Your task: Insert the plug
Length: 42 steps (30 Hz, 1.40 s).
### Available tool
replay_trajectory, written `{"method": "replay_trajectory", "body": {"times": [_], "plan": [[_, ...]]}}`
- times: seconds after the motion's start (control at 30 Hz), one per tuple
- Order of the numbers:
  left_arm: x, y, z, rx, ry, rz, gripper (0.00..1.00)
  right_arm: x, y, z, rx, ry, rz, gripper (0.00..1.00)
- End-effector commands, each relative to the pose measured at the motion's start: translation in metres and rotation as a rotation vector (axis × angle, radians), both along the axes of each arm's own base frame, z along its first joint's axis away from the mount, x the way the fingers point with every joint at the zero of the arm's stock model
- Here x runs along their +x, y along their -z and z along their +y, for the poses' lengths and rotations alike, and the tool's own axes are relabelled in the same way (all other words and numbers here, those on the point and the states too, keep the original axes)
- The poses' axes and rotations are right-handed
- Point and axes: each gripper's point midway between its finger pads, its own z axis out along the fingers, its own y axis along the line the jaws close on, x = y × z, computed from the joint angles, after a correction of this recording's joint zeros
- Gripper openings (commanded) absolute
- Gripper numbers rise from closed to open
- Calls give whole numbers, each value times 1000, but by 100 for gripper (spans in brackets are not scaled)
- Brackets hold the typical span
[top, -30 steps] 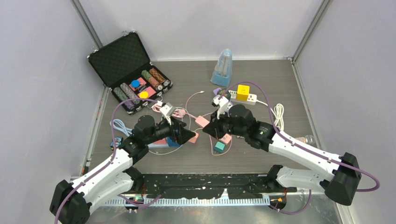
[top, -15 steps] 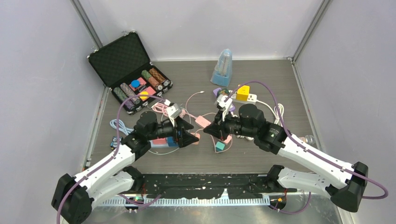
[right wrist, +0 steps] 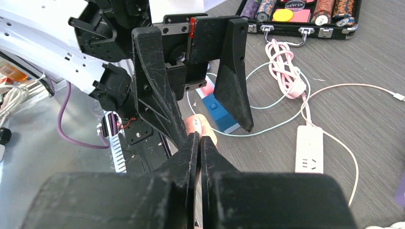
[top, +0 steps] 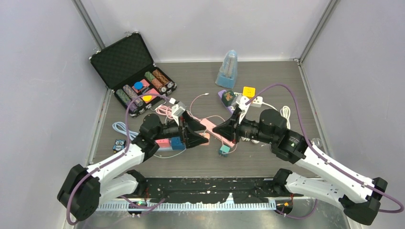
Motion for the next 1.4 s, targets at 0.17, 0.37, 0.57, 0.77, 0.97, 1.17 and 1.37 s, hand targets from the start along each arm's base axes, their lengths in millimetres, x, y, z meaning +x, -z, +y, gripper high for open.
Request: {"method": "replay_trajectory", "body": {"times": [0.17,0.37,0.57,0.77,0.97,1.17,1.37], "plan": [[-11,-29,-7,-99,72,-81,70,7,-47,-7,138,69,-62,6],[-16,-29,-11,-98,89,-108,80,9,-52,-12,164,105,-53,6],[-12,-29,-16,-101,77,-107,67,11,-56,-16,183,130,-49,5],[-12,-33,-21,-106,87,-113,48,11,-57,-20,198,149,-41,5],[-12,-32,-23,-98,96,-109,8,13,-54,-24,189,170,-30,5],[-13,-23,-23,-38,117,-124,0,13,-22,-32,66,193,29,19],[-17,-13,-19,66,157,-174,0,16,-13,-44,-32,222,-11,99]]}}
